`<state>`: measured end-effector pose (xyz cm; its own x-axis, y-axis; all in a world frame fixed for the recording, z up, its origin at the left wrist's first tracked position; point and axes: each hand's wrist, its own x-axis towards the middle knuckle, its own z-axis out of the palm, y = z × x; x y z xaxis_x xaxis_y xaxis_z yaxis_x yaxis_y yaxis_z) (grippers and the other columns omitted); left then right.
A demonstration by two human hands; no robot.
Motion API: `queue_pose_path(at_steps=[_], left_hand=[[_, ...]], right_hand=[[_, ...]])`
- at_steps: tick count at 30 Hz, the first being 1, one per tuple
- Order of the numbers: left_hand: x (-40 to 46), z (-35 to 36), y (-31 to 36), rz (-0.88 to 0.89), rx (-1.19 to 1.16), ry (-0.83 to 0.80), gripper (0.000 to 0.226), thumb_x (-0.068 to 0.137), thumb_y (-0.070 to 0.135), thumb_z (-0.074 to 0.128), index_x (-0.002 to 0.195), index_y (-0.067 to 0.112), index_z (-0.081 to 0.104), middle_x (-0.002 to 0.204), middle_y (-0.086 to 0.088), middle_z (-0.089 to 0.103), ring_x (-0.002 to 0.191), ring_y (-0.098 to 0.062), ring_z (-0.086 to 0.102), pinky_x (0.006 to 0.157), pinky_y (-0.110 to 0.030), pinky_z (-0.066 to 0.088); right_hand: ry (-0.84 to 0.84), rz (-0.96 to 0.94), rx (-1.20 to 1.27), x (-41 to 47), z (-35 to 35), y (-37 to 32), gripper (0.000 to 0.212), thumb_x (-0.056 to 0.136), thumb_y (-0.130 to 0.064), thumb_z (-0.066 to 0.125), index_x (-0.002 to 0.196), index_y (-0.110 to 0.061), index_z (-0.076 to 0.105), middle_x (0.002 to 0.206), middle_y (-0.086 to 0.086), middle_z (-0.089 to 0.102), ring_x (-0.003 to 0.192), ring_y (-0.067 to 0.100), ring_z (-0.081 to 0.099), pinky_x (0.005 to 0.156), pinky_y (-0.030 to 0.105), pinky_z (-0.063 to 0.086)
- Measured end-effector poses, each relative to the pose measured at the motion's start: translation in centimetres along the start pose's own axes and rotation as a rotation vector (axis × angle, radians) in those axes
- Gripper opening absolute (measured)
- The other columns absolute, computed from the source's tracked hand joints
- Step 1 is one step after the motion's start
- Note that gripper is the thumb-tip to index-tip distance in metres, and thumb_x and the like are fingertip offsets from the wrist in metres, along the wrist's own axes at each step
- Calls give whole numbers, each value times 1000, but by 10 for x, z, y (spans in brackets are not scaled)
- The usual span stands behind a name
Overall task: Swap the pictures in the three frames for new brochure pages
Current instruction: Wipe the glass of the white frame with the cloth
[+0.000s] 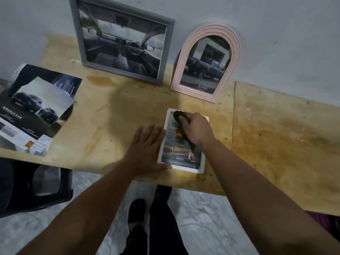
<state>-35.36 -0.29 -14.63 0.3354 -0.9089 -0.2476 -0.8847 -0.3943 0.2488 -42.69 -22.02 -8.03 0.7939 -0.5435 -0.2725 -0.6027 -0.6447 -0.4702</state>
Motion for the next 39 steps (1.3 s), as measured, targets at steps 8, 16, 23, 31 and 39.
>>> queue_pose_path(at_steps=[8,16,23,31,39], left_hand=[[-3,7,-1,22,-44,114,135,68,104,35,165,14,13,173,-9,10,161,-30,0,125,-62,10],[-4,11,-2,19,-62,184,135,64,104,39,164,15,22,171,-8,20,160,-29,10,124,-63,14],[-4,14,-2,47,-102,295,129,66,102,45,158,12,39,167,-9,34,158,-30,22,122,-63,21],[-5,13,-3,51,-130,306,128,66,102,45,158,13,40,166,-9,35,157,-30,22,121,-63,22],[-4,14,-2,38,-74,268,131,64,103,43,158,11,38,166,-9,34,158,-31,22,123,-62,18]], right_hand=[[83,-77,-258,1,32,8,40,105,-38,45,134,-18,63,121,8,61,98,31,66,73,39,55],[97,-128,-240,0,34,6,34,102,-32,51,126,-17,69,109,9,65,91,33,66,71,40,54],[-9,-195,-178,-57,51,-1,46,96,-43,36,126,-28,67,118,2,69,92,31,67,75,42,55],[-197,-148,27,-80,20,-2,29,100,-33,55,123,-28,72,116,-4,74,101,17,68,82,30,52],[120,-169,-207,-14,38,6,36,103,-35,52,135,-23,64,106,6,64,91,32,65,66,37,47]])
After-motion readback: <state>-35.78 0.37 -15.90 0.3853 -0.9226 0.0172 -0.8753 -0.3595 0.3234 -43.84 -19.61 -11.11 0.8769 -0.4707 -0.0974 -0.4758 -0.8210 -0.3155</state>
